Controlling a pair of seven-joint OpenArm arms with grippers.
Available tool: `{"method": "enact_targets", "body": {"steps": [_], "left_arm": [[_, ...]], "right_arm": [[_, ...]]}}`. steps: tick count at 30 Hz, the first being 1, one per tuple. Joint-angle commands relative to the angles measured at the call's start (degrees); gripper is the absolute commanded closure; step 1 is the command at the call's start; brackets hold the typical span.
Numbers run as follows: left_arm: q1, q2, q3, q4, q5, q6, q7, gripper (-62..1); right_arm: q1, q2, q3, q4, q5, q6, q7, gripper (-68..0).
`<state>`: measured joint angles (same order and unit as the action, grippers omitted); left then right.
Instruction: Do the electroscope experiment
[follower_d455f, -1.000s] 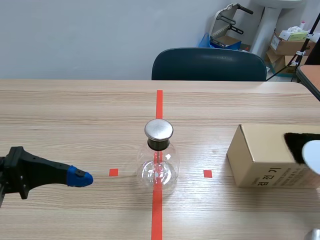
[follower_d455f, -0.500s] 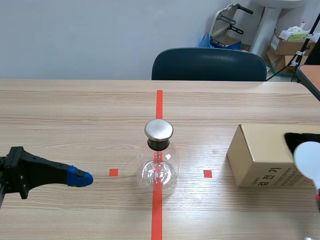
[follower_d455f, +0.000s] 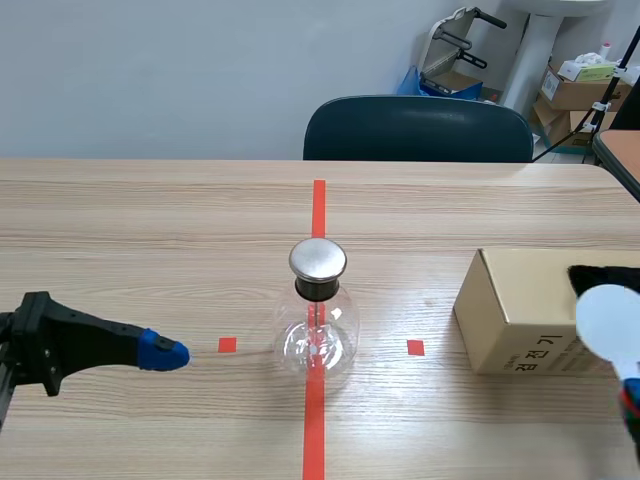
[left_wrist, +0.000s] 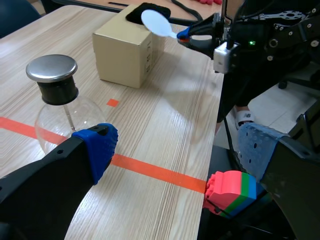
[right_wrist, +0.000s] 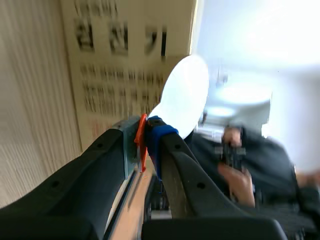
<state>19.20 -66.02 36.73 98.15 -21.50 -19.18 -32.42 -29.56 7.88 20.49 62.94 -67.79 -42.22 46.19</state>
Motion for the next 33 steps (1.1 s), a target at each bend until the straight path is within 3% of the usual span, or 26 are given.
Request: {"method": "enact_targets", "body": {"steps": [1, 5, 7, 9, 13, 15, 17, 22, 24, 27, 29, 31, 33], "left_arm": [[-0.17, 0.28, -0.22, 0.92, -0.35, -0.02, -0.81, -51.2], [-0.17, 0.28, -0.22, 0.92, -0.35, -0.02, -0.79, -51.2], [-0.17, 0.28, -0.22, 0.92, -0.35, -0.02, -0.79, -51.2], [-0.17, 0.28, -0.22, 0.92, -0.35, -0.02, -0.79, -51.2], [-0.17, 0.28, -0.22, 0.92, -0.35, 0.13, -0.79, -51.2], [-0.17, 0.28, -0.22, 0.92, -0.35, 0.17, -0.79, -51.2], [-0.17, 0.28, -0.22, 0.92, -0.35, 0.17, -0.79, -51.2], [-0.17, 0.28, -0.22, 0.92, -0.35, 0.17, -0.79, -51.2], [-0.17, 0.28, -0.22, 0.92, -0.35, 0.17, -0.79, -51.2], [-0.17, 0.28, -0.22, 0.92, -0.35, 0.17, -0.79, -51.2], [-0.17, 0.28, -0.22, 0.92, -0.35, 0.17, -0.79, -51.2], [-0.17, 0.28, -0.22, 0.92, -0.35, 0.17, -0.79, -51.2], [-0.17, 0.28, -0.22, 0.92, -0.35, 0.17, -0.79, -51.2]], "right_arm": [[-0.02, 0.35, 0.13, 0.55, 0.39, -1.95, -1.68, -1.9], [-0.15, 0.35, 0.24, 0.55, 0.72, -2.14, -13.40, -1.9], [-0.13, 0.39, 0.24, 0.55, 0.70, -2.16, -16.22, -1.9], [-0.11, 0.42, 0.24, 0.59, 0.44, -2.16, -14.62, -1.9], [-0.11, 0.37, 0.09, 0.59, 0.44, -2.12, -4.04, -1.9], [-0.11, 0.37, 0.09, 0.59, 0.50, -2.12, -1.75, -1.9], [-0.13, 0.37, 0.09, 0.59, 0.87, -2.12, -3.69, -1.9], [-0.26, 0.37, 0.20, 0.59, 1.55, -2.14, -16.50, -2.0], [-0.20, 0.50, 0.20, 0.59, 0.87, -2.16, -14.19, -1.9], [-0.11, 0.52, 0.17, 0.61, 0.46, -2.36, -3.82, -1.9], [-0.13, 0.50, 0.17, 0.61, 0.50, -2.36, -0.09, -1.9], [-0.15, 0.39, 0.20, 0.61, 0.94, -2.36, -2.71, -2.0], [-0.17, 0.20, 0.20, 0.61, 1.42, -2.34, -9.84, -2.0]]}}
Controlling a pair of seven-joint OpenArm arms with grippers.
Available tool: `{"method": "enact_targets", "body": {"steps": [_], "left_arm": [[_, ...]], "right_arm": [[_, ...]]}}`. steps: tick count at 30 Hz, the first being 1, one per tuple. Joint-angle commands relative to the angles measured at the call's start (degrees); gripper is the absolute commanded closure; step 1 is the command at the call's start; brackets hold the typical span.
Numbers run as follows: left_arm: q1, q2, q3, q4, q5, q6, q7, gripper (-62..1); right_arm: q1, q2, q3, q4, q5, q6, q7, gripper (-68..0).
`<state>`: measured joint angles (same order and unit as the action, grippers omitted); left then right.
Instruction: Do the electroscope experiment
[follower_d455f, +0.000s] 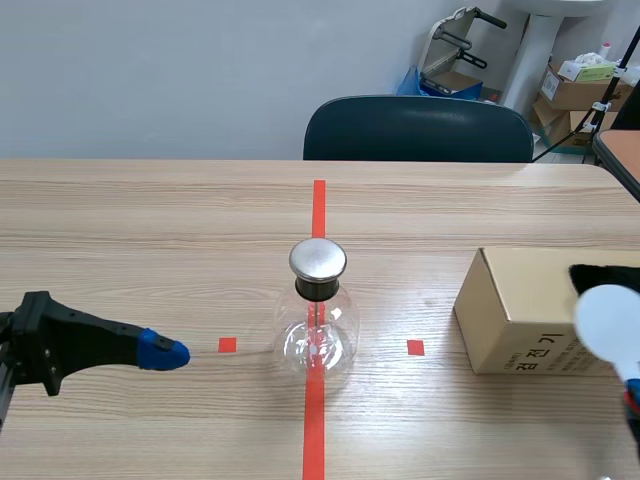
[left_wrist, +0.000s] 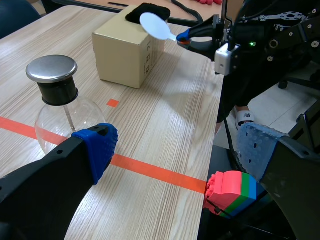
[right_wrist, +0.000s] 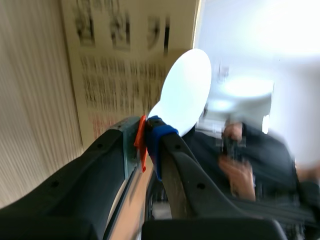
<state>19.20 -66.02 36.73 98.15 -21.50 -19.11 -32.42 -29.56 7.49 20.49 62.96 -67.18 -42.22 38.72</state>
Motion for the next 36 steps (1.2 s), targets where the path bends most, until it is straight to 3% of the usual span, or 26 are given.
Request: {"method": "enact_targets", "body": {"steps": [1, 3, 5, 9, 11, 13, 17, 19, 21, 24, 26, 28, 32, 34, 36], "left_arm": [[-0.17, 0.28, -0.22, 0.92, -0.35, 0.11, -0.79, -51.2], [-0.17, 0.28, -0.22, 0.92, -0.35, 0.11, -0.79, -51.2], [-0.17, 0.28, -0.22, 0.92, -0.35, 0.11, -0.79, -51.2], [-0.17, 0.28, -0.22, 0.92, -0.35, 0.11, -0.79, -51.2], [-0.17, 0.28, -0.22, 0.92, -0.35, 0.11, -0.79, -51.2], [-0.17, 0.28, -0.22, 0.92, -0.35, 0.11, -0.79, -51.2], [-0.17, 0.28, -0.22, 0.92, -0.33, 0.11, -0.79, -51.2], [-0.17, 0.28, -0.22, 0.92, -0.33, 0.11, -0.79, -51.2], [-0.17, 0.28, -0.22, 0.92, -0.33, 0.11, -0.79, -51.2], [-0.17, 0.28, -0.22, 0.92, -0.33, 0.11, -0.79, -51.2], [-0.17, 0.28, -0.22, 0.92, -0.33, 0.11, -0.79, -51.2], [-0.17, 0.28, -0.22, 0.92, -0.35, 0.11, -0.81, -51.2], [-0.17, 0.39, -0.22, 0.92, -0.35, 0.11, -0.83, -51.2], [-0.17, 0.46, -0.20, 0.92, -0.33, 0.33, -0.79, -51.2], [-0.17, 0.44, -0.20, 0.92, -0.33, 0.35, -0.79, -51.2]], "right_arm": [[-0.15, 0.59, 0.20, 0.59, 0.79, -2.34, -6.10, -2.0], [-0.13, 0.61, 0.20, 0.59, 0.72, -2.34, -10.16, -2.0], [-0.11, 0.68, 0.20, 0.59, -0.02, -2.36, -9.16, -2.0], [-0.11, 0.76, 0.20, 0.61, -0.52, -2.64, 4.46, -1.9], [-0.11, 0.74, 0.20, 0.61, -0.11, -2.64, 7.63, -2.0], [-0.15, 0.72, 0.20, 0.61, 0.26, -2.64, 4.42, -2.0], [-0.15, 0.57, 0.24, 0.61, 0.72, -2.64, -10.12, -2.0], [-0.11, 0.61, 0.24, 0.61, 0.55, -2.64, -11.30, -2.0], [-0.09, 0.61, 0.24, 0.61, -0.59, -2.64, -6.62, -2.0], [-0.09, 0.61, 0.24, 0.61, -0.48, -2.64, 5.33, -1.9], [-0.20, 0.59, 0.24, 0.61, -0.11, -2.64, 7.04, -2.0], [-0.28, 0.52, 0.24, 0.61, -0.11, -2.64, 2.75, -2.0], [-0.28, 0.42, 0.24, 0.61, -0.24, -2.64, -11.56, -2.0], [-0.22, 0.44, 0.24, 0.61, -0.63, -2.64, -13.27, -1.9], [-0.11, 0.46, 0.24, 0.61, -1.95, -2.64, -9.01, -2.0]]}}
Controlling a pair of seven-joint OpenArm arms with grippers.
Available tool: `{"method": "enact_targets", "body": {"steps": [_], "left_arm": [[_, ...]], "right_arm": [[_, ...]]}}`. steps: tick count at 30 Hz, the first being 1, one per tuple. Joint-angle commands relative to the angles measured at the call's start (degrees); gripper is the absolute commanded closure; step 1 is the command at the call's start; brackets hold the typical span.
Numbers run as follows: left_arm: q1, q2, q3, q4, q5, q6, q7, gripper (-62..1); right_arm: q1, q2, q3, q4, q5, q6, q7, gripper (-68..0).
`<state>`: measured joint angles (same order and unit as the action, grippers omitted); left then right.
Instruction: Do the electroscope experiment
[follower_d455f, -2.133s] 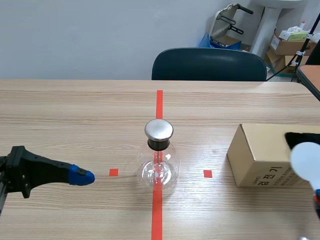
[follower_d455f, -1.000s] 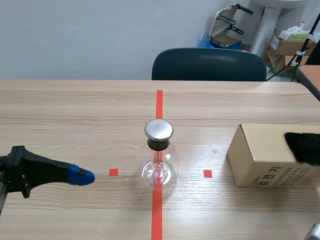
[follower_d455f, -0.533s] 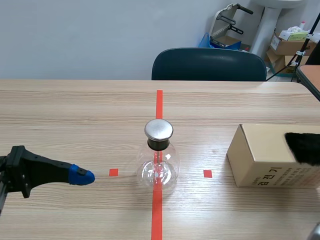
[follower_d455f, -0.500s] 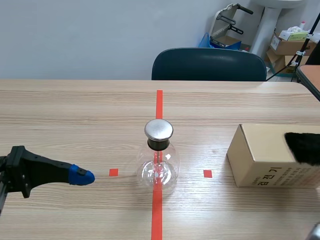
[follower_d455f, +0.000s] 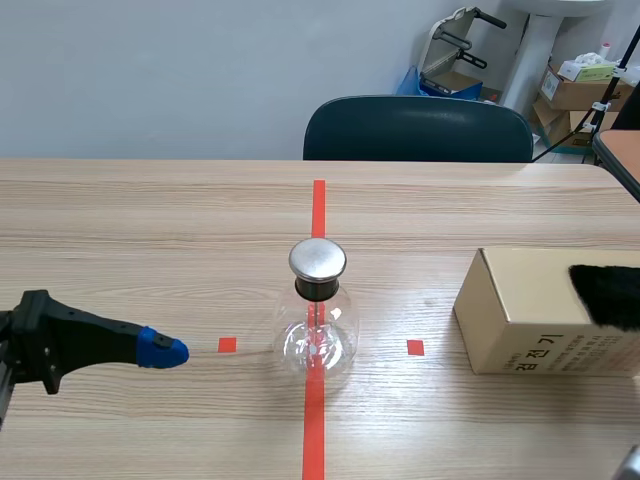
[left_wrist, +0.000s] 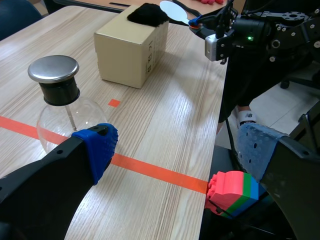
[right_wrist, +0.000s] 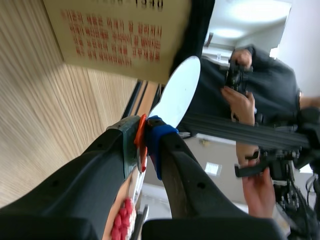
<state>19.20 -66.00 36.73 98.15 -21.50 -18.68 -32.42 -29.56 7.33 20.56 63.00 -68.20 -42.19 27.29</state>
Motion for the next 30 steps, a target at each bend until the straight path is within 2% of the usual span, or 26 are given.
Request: {"method": "enact_targets", "body": {"steps": [1, 4, 6, 8, 11, 13, 15, 18, 20, 22, 26, 27, 29, 30], "left_arm": [[-0.17, 0.42, -0.20, 0.92, -0.33, -0.09, -0.79, -51.2], [-0.17, 0.42, -0.20, 0.92, -0.33, -0.09, -0.79, -51.2], [-0.17, 0.42, -0.20, 0.92, -0.33, -0.09, -0.79, -51.2], [-0.17, 0.42, -0.20, 0.92, -0.31, 0.04, -0.79, -51.2], [-0.17, 0.42, -0.20, 0.92, -0.15, 0.04, -0.79, -51.2], [-0.17, 0.42, -0.20, 0.92, -0.15, 0.04, -0.79, -51.2], [-0.17, 0.42, -0.20, 0.92, -0.15, 0.04, -0.79, -51.2], [-0.17, 0.42, -0.20, 0.92, -0.15, 0.04, -0.79, -51.2], [-0.17, 0.42, -0.20, 0.92, -0.15, 0.04, -0.79, -51.2], [-0.17, 0.42, -0.20, 0.92, -0.15, 0.04, -0.79, -51.2], [-0.17, 0.42, -0.20, 0.92, -0.15, 0.04, -0.79, -51.2], [-0.17, 0.42, -0.20, 0.92, -0.15, 0.04, -0.79, -51.2], [-0.17, 0.42, -0.20, 0.92, -0.15, 0.04, -0.79, -51.2], [-0.17, 0.42, -0.20, 0.92, -0.15, 0.04, -0.79, -51.2]], "right_arm": [[-0.11, 0.61, 0.15, 0.59, -1.11, -2.67, 6.16, -2.0], [-0.11, 0.61, 0.15, 0.59, -1.20, -2.67, 16.79, -1.9], [-0.13, 0.59, 0.15, 0.59, -0.74, -2.67, 17.33, -2.0], [-0.15, 0.59, 0.17, 0.59, -0.37, -2.67, 12.57, -2.0], [-0.13, 0.57, 0.17, 0.59, -0.39, -2.67, 1.70, -2.0], [-0.11, 0.59, 0.17, 0.59, -0.42, -2.67, -0.59, -2.0], [-0.07, 0.59, 0.17, 0.59, -0.85, -2.67, 2.91, -2.0], [0.02, 0.61, 0.17, 0.59, -0.81, -2.67, 13.68, -1.9], [0.00, 0.59, 0.17, 0.59, -0.52, -2.67, 17.42, -2.0], [-0.15, 0.57, 0.17, 0.59, 0.15, -2.67, 15.61, -2.0], [-0.26, 0.42, 0.17, 0.59, 0.90, -2.67, 1.97, -2.0], [-0.26, 0.39, 0.17, 0.59, 0.90, -2.67, -0.02, -2.0], [-0.26, 0.44, 0.17, 0.59, 0.52, -2.67, 0.20, -2.0], [-0.20, 0.44, 0.17, 0.59, 0.11, -2.67, 2.45, -2.0]]}}
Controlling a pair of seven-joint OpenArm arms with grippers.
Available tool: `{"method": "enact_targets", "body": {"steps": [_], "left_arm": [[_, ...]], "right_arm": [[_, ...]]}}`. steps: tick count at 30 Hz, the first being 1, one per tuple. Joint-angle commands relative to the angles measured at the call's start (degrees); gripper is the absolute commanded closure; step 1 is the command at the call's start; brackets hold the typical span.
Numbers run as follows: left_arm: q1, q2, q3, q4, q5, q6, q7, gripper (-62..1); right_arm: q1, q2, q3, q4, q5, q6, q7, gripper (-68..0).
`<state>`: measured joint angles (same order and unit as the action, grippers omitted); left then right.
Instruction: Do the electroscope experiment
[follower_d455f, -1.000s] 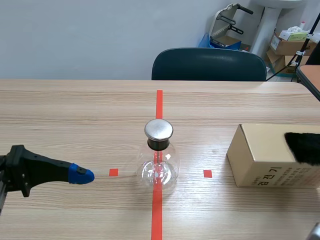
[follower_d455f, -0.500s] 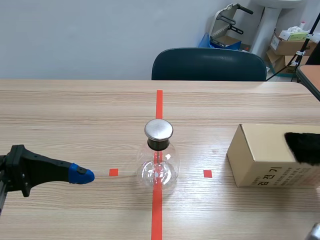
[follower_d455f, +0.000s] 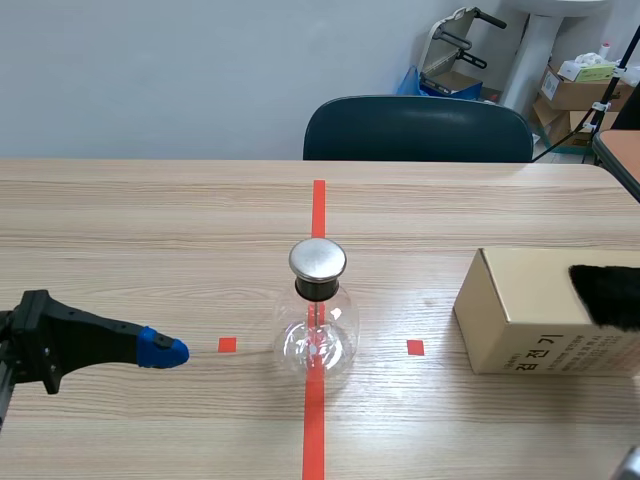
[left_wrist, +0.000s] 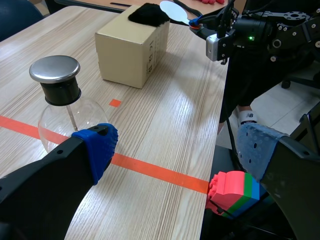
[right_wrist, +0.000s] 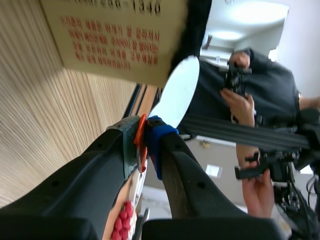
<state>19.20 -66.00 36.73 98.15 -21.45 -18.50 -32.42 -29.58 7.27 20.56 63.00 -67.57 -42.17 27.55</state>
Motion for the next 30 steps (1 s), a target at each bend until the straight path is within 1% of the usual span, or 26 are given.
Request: {"method": "enact_targets", "body": {"steps": [1, 3, 4, 5, 6, 7, 8, 11, 12, 14, 15, 16, 19, 20, 21, 22, 23, 26, 27, 28, 30], "left_arm": [[-0.17, 0.42, -0.20, 0.92, -0.20, -0.13, -0.79, -51.2], [-0.17, 0.42, -0.20, 0.92, -0.20, -0.13, -0.79, -51.2], [-0.17, 0.42, -0.20, 0.92, -0.20, -0.13, -0.76, -51.2], [-0.17, 0.42, -0.20, 0.92, -0.20, -0.13, -0.76, -51.2], [-0.17, 0.42, -0.20, 0.92, -0.20, -0.13, -0.76, -51.2], [-0.17, 0.42, -0.20, 0.92, -0.20, -0.13, -0.76, -51.2], [-0.17, 0.42, -0.20, 0.92, -0.20, -0.13, -0.76, -51.2], [-0.17, 0.42, -0.20, 0.92, -0.20, -0.13, -0.76, -51.2], [-0.17, 0.42, -0.20, 0.92, -0.20, -0.13, -0.76, -51.2], [-0.17, 0.39, -0.20, 0.92, -0.20, -0.13, -0.76, -51.2], [-0.17, 0.39, -0.20, 0.92, -0.20, -0.13, -0.76, -51.2], [-0.17, 0.39, -0.20, 0.92, -0.20, -0.13, -0.76, -51.2], [-0.17, 0.39, -0.20, 0.92, -0.20, -0.13, -0.76, -51.2], [-0.17, 0.39, -0.20, 0.92, -0.20, -0.13, -0.76, -51.2], [-0.17, 0.39, -0.20, 0.92, -0.20, -0.13, -0.76, -51.2], [-0.17, 0.39, -0.20, 0.92, -0.20, -0.13, -0.76, -51.2], [-0.17, 0.39, -0.20, 0.92, -0.20, -0.13, -0.76, -51.2], [-0.17, 0.39, -0.20, 0.92, -0.20, -0.13, -0.76, -51.2], [-0.17, 0.39, -0.20, 0.92, -0.20, -0.13, -0.76, -51.2], [-0.17, 0.39, -0.20, 0.92, -0.20, -0.13, -0.76, -51.2], [-0.17, 0.39, -0.20, 0.92, -0.20, -0.13, -0.76, -51.2]], "right_arm": [[-0.09, 0.50, 0.17, 0.59, -0.81, -2.69, 5.44, -2.0], [-0.09, 0.50, 0.15, 0.85, -0.83, -2.69, 12.57, -1.9], [-0.09, 0.50, 0.15, 0.87, -0.79, -2.69, 15.08, -1.9], [-0.11, 0.50, 0.15, 0.90, -0.76, -2.69, 16.00, -1.9], [-0.13, 0.46, 0.15, 0.90, -0.70, -2.69, 15.69, -1.9], [-0.20, 0.37, 0.17, 0.90, -0.28, -2.69, 14.32, -2.0], [-0.26, 0.28, 0.17, 0.90, 0.20, -2.69, 11.54, -2.0], [-0.26, 0.02, 0.17, 0.90, 0.26, -2.69, 0.68, -2.0], [-0.26, 0.02, 0.17, 0.90, 0.24, -2.69, -1.49, -2.0], [-0.24, 0.04, 0.17, 0.90, -0.20, -2.69, -1.77, -2.0], [-0.24, 0.04, 0.17, 0.90, -0.63, -2.69, -0.07, -2.0], [-0.24, 0.04, 0.17, 0.90, -1.18, -2.69, 2.89, -2.0], [-0.24, 0.04, 0.17, 0.90, -1.44, -2.69, 13.51, -1.9], [-0.24, 0.04, 0.17, 0.90, -1.40, -2.69, 15.61, -2.0], [-0.26, 0.02, 0.17, 0.90, -1.20, -2.69, 16.15, -1.9], [-0.26, 0.00, 0.17, 0.90, -0.96, -2.69, 15.54, -1.9], [-0.26, 0.00, 0.17, 0.90, -0.70, -2.69, 13.38, -2.0], [-0.26, 0.00, 0.17, 0.90, -0.26, -2.69, 2.08, -2.0], [-0.26, 0.00, 0.17, 0.90, -0.28, -2.69, -0.70, -2.0], [-0.24, 0.02, 0.17, 0.90, -0.35, -2.69, -2.47, -2.0], [-0.24, 0.02, 0.17, 0.90, -0.46, -2.69, -2.16, -2.0]]}}
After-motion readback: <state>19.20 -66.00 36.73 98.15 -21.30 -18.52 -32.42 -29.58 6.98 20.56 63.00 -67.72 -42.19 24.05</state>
